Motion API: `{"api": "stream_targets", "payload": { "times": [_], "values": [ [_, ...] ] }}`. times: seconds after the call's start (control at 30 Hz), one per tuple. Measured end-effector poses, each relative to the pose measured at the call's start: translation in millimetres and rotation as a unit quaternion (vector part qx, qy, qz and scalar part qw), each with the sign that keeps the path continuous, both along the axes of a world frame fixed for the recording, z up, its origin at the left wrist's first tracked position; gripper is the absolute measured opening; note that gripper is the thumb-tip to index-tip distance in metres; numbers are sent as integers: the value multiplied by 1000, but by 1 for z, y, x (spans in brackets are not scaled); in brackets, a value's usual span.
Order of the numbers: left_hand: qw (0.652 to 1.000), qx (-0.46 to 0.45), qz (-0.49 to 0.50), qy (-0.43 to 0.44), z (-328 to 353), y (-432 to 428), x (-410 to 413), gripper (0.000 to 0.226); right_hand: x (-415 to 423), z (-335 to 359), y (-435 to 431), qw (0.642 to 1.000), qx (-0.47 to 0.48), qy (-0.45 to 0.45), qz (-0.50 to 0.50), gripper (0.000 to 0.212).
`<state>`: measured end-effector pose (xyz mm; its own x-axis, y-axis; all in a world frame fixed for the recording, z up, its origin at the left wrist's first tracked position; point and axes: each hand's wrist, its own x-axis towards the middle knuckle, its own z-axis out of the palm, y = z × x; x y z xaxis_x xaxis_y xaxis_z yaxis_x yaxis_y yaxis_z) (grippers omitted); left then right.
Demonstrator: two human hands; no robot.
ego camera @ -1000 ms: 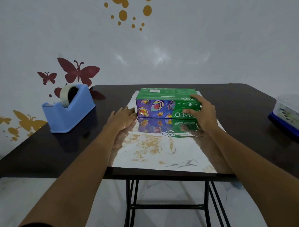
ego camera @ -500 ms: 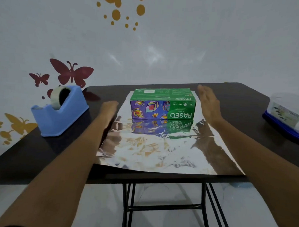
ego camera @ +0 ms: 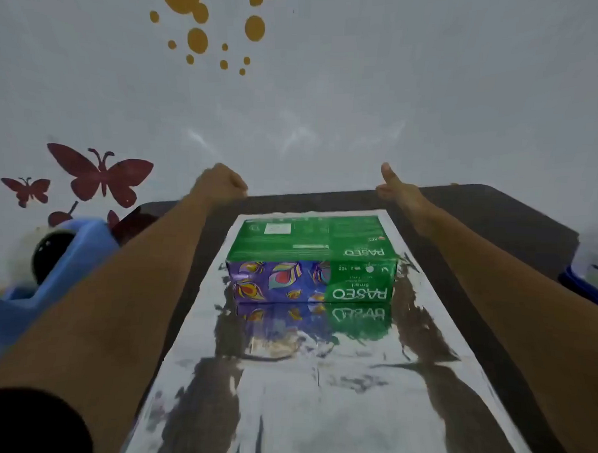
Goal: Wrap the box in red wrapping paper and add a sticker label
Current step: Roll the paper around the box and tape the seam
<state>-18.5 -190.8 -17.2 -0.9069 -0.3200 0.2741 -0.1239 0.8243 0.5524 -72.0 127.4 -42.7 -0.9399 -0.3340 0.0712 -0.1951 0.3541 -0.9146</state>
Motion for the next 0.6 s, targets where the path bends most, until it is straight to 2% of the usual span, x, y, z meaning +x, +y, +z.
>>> {"api": "stream_targets", "payload": {
  "times": [0.13,0.23,0.4,0.5,0.6],
  "values": [
    [992,-10,-61,-114,-24,-6,-37,36,-30,-3,-5,995,71,-43,59,70],
    [978,-39,-91,-182,-36,-10,-58,49,-45,1,-13,986,116,-43,108,66],
    [954,-123,-82,-262,-50,-32,-85,49,-70,-5,-18,976,185,-60,99,67],
    [944,-164,-85,-273,-52,-29,-89,48,-78,-16,-15,966,240,-49,83,75],
    [941,-222,-68,-245,-53,-23,-95,45,-87,-28,-12,960,273,-30,58,97]
  ]
}}
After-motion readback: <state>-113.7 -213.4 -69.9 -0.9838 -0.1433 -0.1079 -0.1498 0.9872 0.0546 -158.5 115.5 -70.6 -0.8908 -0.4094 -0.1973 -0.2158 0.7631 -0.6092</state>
